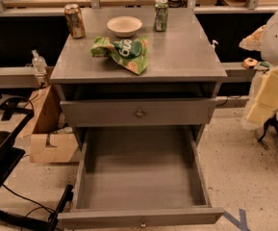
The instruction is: Place green rice chip bag into middle drawer
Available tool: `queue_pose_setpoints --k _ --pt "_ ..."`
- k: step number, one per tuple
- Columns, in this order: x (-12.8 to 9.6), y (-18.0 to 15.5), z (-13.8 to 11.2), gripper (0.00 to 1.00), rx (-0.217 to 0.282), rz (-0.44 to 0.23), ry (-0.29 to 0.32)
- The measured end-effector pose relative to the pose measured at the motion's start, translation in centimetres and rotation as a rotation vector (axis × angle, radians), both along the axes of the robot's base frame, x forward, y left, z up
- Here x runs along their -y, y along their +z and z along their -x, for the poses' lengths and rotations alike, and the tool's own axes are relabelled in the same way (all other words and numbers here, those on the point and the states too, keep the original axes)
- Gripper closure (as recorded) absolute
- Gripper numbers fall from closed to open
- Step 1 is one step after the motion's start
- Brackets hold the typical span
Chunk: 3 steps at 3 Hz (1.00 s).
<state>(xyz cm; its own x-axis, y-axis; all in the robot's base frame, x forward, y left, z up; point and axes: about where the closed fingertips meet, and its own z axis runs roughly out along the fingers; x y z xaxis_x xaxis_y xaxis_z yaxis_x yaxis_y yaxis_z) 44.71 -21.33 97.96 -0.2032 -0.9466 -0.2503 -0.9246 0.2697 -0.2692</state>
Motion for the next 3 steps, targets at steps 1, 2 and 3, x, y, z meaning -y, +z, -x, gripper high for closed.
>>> queue_pose_setpoints --k 1,2,3 --pt "-1.0 -0.3 -3.1 0.0 0.067 -0.126 0.028" --pt "-4.4 0.4 -9.0 0.0 0.191 -0.362 0.072" --pt "-9.0 3.0 -14.9 0.0 0.334 -0.596 0.128"
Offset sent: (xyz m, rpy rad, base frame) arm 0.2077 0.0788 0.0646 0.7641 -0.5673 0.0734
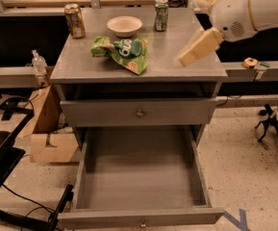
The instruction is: Place green rice chip bag into middle drawer
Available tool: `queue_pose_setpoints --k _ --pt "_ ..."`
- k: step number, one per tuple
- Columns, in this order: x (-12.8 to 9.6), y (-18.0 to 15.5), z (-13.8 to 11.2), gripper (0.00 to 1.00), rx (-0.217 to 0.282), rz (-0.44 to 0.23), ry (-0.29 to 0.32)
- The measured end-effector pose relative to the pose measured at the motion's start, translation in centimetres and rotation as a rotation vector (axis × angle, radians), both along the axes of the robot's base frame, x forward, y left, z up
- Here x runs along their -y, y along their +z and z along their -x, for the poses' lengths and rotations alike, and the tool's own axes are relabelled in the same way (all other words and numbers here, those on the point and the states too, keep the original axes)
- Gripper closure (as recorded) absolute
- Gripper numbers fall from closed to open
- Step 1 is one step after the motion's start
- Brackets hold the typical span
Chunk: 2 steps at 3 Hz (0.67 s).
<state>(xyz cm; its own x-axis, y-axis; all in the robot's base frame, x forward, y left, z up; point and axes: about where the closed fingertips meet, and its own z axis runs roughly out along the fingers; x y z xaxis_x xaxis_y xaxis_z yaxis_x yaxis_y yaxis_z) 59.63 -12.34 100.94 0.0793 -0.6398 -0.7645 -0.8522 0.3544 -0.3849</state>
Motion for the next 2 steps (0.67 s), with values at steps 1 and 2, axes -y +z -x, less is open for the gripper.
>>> queue_pose_setpoints --k 1,2 --pt "-0.88 1.44 -2.49 0.0 0.068 -0.078 -0.026" --pt "-1.27 1.28 -2.84 0.0 0.068 -0.079 -0.02"
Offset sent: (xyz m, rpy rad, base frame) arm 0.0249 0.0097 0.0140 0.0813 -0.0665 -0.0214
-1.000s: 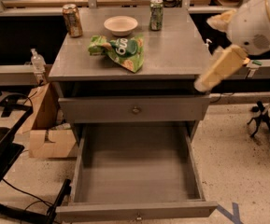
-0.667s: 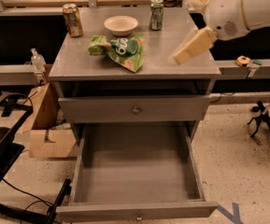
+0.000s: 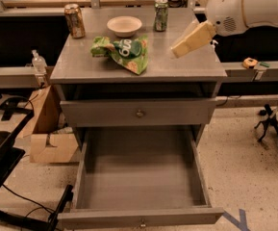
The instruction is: Place green rice chip bag into middle drawer
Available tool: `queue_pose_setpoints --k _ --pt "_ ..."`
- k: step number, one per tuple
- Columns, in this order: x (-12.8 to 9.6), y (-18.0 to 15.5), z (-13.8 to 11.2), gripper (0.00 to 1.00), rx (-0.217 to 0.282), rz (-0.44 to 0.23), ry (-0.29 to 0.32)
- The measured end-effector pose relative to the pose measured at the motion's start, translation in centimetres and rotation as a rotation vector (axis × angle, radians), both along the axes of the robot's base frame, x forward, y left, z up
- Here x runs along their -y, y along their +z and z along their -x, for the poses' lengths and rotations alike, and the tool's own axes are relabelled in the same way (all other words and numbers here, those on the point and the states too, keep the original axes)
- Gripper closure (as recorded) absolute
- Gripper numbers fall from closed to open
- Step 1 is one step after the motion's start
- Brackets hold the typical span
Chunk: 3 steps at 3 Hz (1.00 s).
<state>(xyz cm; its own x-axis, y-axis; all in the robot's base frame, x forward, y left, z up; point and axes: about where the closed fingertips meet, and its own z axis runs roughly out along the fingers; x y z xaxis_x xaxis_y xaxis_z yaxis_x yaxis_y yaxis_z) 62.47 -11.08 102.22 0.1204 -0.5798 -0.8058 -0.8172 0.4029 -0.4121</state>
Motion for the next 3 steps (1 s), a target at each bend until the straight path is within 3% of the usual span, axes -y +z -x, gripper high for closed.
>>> queue_pose_setpoints --k 1,2,3 --pt "-3.1 -1.3 -2.8 0.0 0.001 -0.01 0.046" --pt "-8.6 -4.3 -9.3 0.0 -0.016 0.026 0.057" --pt "-12.9 -6.7 -12.8 0.0 -0.027 0.095 0.065"
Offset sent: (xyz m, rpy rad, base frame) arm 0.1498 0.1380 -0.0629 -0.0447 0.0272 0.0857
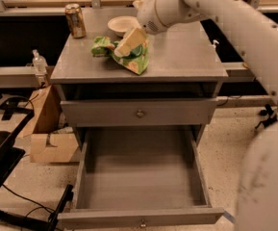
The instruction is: Place green rice chip bag into middle drawer
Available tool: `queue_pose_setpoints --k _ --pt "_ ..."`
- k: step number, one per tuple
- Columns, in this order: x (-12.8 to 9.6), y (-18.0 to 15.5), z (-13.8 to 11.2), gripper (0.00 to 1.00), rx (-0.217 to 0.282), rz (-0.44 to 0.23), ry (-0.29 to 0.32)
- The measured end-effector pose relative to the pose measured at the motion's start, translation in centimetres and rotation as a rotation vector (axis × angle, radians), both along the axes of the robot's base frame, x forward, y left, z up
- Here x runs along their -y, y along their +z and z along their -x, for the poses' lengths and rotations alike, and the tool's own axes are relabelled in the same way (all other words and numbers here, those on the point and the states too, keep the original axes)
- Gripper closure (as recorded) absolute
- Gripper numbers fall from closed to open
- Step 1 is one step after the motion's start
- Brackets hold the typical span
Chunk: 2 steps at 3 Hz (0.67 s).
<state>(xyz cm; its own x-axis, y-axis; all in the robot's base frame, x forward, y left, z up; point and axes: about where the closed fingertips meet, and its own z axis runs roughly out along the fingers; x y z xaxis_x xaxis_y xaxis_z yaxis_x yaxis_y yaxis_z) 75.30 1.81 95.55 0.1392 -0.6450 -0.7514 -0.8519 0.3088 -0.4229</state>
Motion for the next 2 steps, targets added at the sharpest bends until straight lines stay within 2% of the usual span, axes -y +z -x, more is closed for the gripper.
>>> queue_pose_setpoints --k 1,2 --pt "-3.4 -2.1 -2.2 0.0 -0.025 0.036 0.023" --pt "-5.9 -4.8 -2.8 0.0 -0.09 0.043 0.05"
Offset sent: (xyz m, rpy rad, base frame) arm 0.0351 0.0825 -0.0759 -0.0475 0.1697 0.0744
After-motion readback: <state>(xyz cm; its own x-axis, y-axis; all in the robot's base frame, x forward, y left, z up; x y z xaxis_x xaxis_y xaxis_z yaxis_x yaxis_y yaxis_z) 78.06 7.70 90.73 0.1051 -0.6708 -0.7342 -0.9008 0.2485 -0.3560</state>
